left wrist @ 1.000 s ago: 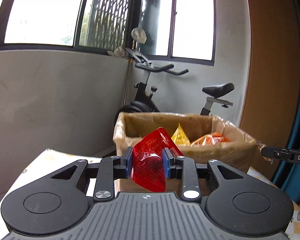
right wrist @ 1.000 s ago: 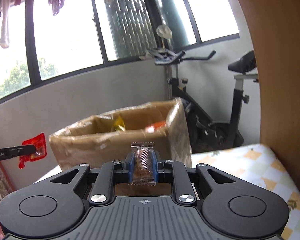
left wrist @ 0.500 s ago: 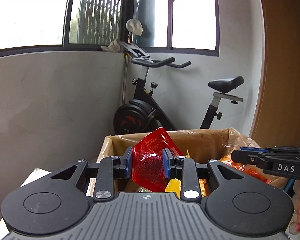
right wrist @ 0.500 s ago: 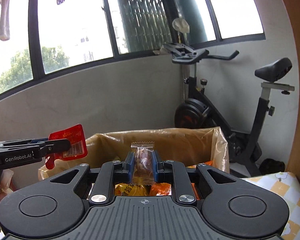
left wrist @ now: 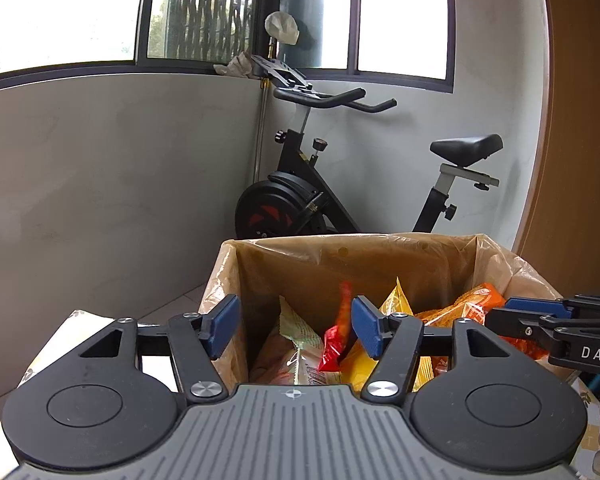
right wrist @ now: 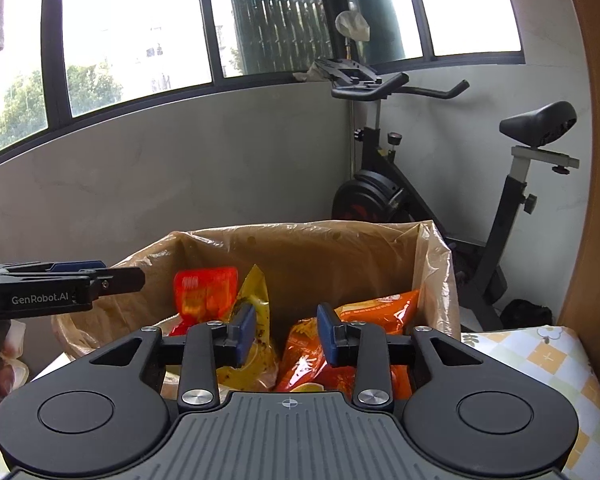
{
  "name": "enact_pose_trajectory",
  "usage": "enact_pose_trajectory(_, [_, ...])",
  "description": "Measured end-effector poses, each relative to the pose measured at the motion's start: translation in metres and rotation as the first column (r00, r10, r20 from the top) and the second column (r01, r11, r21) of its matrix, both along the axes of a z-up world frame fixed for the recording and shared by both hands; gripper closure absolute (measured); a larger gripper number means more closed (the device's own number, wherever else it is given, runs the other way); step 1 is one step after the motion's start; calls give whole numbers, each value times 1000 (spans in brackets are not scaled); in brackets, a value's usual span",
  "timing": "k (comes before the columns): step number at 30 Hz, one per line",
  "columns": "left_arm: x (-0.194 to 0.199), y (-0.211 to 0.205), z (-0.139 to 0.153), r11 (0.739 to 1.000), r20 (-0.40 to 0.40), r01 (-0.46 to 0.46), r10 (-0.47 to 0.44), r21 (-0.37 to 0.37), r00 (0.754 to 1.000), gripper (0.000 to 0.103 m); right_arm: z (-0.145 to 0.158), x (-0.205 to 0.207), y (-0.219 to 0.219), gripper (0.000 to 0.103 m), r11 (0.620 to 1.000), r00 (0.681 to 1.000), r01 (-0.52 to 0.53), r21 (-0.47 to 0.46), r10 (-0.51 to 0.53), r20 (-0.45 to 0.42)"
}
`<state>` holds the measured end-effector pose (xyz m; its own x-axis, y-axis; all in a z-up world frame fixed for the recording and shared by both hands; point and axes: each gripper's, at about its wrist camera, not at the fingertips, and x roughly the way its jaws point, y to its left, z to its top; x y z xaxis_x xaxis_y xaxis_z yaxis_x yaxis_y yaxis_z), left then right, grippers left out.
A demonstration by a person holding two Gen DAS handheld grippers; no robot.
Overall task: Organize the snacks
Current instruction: 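Open both grippers to drop the packets into the box, then lower the left gripper to the meat-jerky packet while the right gripper lowers to the yellow candy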
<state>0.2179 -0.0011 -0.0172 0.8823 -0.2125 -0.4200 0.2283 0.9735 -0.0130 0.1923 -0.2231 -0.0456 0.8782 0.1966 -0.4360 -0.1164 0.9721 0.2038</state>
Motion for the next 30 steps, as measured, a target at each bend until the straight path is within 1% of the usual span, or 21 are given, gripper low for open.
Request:
enact_pose_trajectory(4, [-15, 5, 7, 1000, 22, 18, -18, -10, 1000, 32, 6, -22, -6, 71, 1000, 999, -19, -19, 19, 28])
enact_pose_trajectory(7, [-27, 10, 11, 1000, 36, 25, -25, -13, 999, 32, 11, -35, -13, 71, 1000, 999, -17, -4, 17, 43])
enact_pose_trajectory(12, [-48, 19, 13, 999, 36, 25, -24, -39, 999, 32, 17, -56, -24, 70, 999, 998, -5, 32, 3, 67])
enact_pose_trajectory(15, [-60, 24, 11, 998, 32, 34, -33, -46, 999, 32, 17, -70, -26, 71, 1000, 997, -7, 20, 6, 79])
enact_pose_trajectory(18, [-72, 27, 8, 998, 24, 39, -38, -44, 999, 32, 13, -83, -30, 69, 999, 997, -2, 41, -1, 75])
enact_pose_trajectory(20, [-80, 29, 4, 998, 24, 43, -42, -41, 999, 32, 10, -91, -33, 68, 998, 997, 13, 56, -18, 76])
enact_pose_trajectory(23, [-90, 29, -7, 998, 11, 49, -49, -34, 999, 32, 4, -103, -35, 68, 999, 997, 30, 43, -33, 67])
enact_pose_trajectory(26, [-93, 31, -21, 998, -28, 51, -52, -40, 998, 32, -4, -110, -37, 68, 999, 998, 41, 30, -43, 48])
enact_pose_trajectory(30, [-92, 31, -39, 998, -76, 44, -48, -51, 996, 32, -16, -118, -43, 68, 997, 997, 69, 40, -70, 20])
